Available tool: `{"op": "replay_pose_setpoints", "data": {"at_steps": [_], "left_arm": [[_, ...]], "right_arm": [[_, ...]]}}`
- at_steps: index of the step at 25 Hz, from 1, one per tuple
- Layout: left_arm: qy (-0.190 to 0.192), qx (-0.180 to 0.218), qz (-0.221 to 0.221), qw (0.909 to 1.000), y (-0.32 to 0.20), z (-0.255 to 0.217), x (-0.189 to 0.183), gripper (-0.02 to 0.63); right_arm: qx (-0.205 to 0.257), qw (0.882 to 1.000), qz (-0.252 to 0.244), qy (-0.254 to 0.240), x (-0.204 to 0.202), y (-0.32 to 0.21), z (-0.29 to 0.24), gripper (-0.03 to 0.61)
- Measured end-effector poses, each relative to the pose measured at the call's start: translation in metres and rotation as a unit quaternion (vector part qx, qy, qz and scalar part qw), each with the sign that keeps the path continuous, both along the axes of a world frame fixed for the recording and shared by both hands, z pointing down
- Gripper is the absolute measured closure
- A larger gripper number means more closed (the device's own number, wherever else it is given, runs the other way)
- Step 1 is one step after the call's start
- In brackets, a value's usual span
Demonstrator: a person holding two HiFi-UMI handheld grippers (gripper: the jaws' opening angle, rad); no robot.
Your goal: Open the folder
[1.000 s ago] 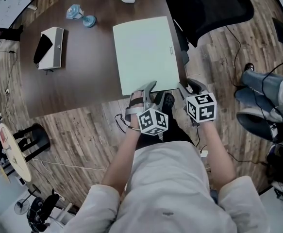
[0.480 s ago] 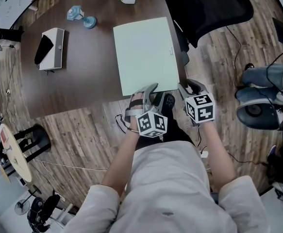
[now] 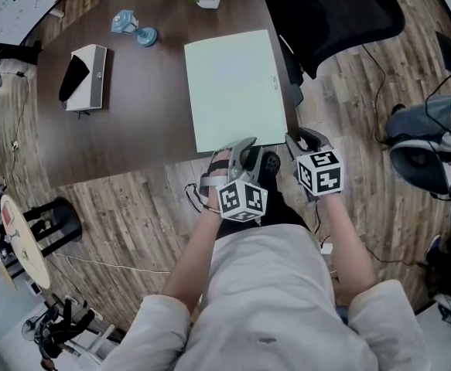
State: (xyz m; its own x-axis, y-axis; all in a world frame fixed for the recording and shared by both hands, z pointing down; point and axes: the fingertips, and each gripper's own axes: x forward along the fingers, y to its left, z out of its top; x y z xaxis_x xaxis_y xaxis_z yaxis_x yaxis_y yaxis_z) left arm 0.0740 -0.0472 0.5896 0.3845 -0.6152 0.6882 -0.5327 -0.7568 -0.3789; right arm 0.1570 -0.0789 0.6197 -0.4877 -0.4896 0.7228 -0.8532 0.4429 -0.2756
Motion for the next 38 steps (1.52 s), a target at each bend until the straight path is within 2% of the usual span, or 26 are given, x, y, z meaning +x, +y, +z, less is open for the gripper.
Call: {"op": "replay_pose_setpoints", "data": {"at_steps": [9, 16, 26, 38], "left_arm": [[0.013, 0.002, -0.006, 0.9999, 0.0, -0.011, -0.002, 0.574], [0.047, 0.021, -0.03, 0.9982, -0.004, -0.034, -0.011, 0.578], [0.074, 0.036, -0.056, 0.995, 0.002, -0.056, -0.031, 0.578], [0.131, 0.073, -0.14, 0.9787, 0.006, -0.077, -0.061, 0.578]], "right_arm": [[0.001, 1.0, -0.001, 0.009, 0.001, 0.0, 0.0, 0.433], [0.001, 1.0, 0.009, 0.016, 0.0, 0.0, 0.0, 0.436], [-0.003, 1.0, 0.011, 0.028, -0.001, 0.001, 0.0, 0.442], [-0.004, 0.998, 0.011, 0.061, -0.003, 0.001, -0.002, 0.459]]}}
